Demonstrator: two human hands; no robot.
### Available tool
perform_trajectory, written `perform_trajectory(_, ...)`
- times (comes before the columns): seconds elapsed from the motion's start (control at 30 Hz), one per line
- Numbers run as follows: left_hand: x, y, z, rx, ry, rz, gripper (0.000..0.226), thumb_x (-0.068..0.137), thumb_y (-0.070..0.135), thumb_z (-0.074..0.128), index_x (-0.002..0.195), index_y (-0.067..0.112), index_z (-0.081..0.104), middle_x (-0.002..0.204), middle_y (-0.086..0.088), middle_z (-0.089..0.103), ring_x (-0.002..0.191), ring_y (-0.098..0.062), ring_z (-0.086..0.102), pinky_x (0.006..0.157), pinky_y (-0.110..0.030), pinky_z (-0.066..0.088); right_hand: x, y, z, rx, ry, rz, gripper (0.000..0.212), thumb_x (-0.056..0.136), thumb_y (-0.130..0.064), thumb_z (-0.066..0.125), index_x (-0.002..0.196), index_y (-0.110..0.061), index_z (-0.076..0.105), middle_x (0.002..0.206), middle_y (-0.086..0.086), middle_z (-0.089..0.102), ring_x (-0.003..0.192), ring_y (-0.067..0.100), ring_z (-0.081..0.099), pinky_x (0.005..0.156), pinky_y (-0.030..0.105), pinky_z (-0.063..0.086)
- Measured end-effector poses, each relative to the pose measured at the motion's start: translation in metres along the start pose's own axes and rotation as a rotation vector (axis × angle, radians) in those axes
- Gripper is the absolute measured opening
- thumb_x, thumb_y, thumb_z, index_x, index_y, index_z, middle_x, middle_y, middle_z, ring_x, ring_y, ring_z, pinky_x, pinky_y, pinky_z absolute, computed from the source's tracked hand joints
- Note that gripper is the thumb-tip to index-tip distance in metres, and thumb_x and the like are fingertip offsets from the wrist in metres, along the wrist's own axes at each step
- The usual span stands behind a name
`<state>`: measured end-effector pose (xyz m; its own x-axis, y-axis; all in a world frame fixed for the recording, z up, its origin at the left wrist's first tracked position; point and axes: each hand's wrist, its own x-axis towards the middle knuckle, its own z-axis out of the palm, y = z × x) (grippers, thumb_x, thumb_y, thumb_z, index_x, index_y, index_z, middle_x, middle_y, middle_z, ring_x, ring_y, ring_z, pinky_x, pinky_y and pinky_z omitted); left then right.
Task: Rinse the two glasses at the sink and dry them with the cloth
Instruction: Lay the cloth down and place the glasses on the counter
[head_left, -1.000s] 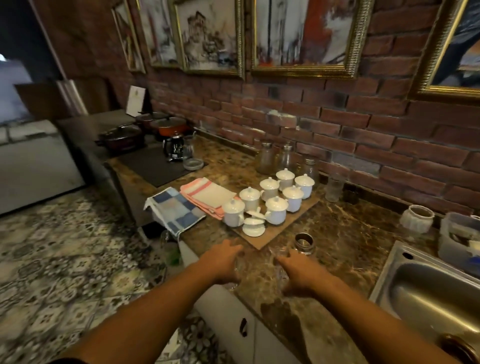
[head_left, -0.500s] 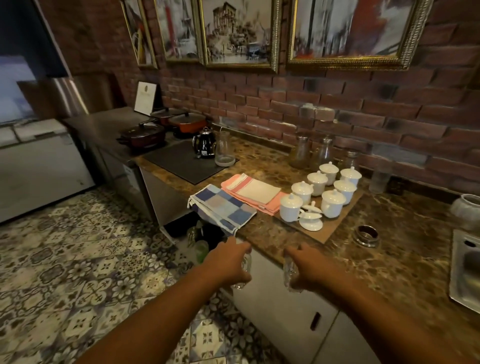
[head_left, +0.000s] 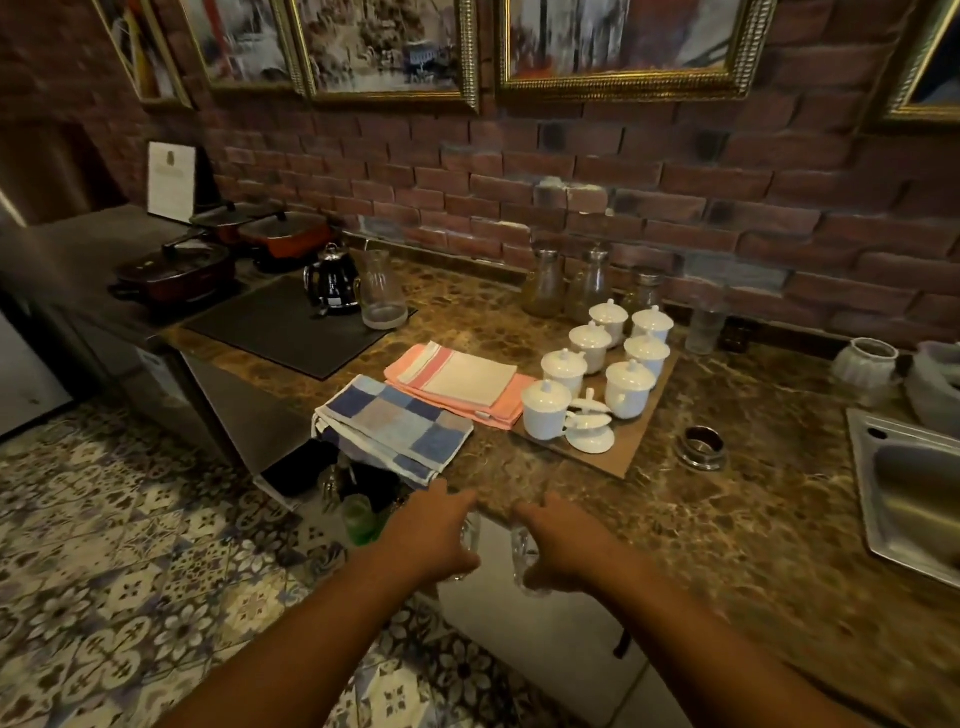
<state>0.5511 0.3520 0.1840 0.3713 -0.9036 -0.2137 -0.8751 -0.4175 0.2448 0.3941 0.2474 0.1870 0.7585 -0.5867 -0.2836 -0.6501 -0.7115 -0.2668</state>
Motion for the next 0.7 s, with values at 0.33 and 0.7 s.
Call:
perform_trajectory(0.33, 0.084, -0.010, 0.012, -0.117, -0.034, 0.070, 0.069, 0.074, 0.047, 0.077, 0.135, 0.035, 0.049, 0.133, -0.002, 0.045, 0.124, -0.025, 0.050, 0.099, -0.042, 0.052, 0.062, 0.037, 0.003, 0.109, 0.071, 0.092, 0.071, 0.078, -0.036, 0.072, 0.140, -0.036, 0.037, 0.133, 0.002, 0.043, 0.119, 0.022, 0.046, 0.089, 0.030, 0.051)
perform_trajectory(0.7, 0.156, -0.018, -0.003, -0.102, -0.134, 0.229, 0.069, 0.079, 0.051, 0.073, 0.139, 0.035, 0.045, 0.136, -0.002, 0.041, 0.126, -0.025, 0.049, 0.101, -0.033, 0.047, 0.089, 0.064, -0.005, 0.169, 0.078, 0.239, 0.068, 0.078, -0.045, 0.068, 0.138, -0.036, 0.037, 0.126, 0.001, 0.041, 0.116, 0.022, 0.045, 0.091, 0.029, 0.047)
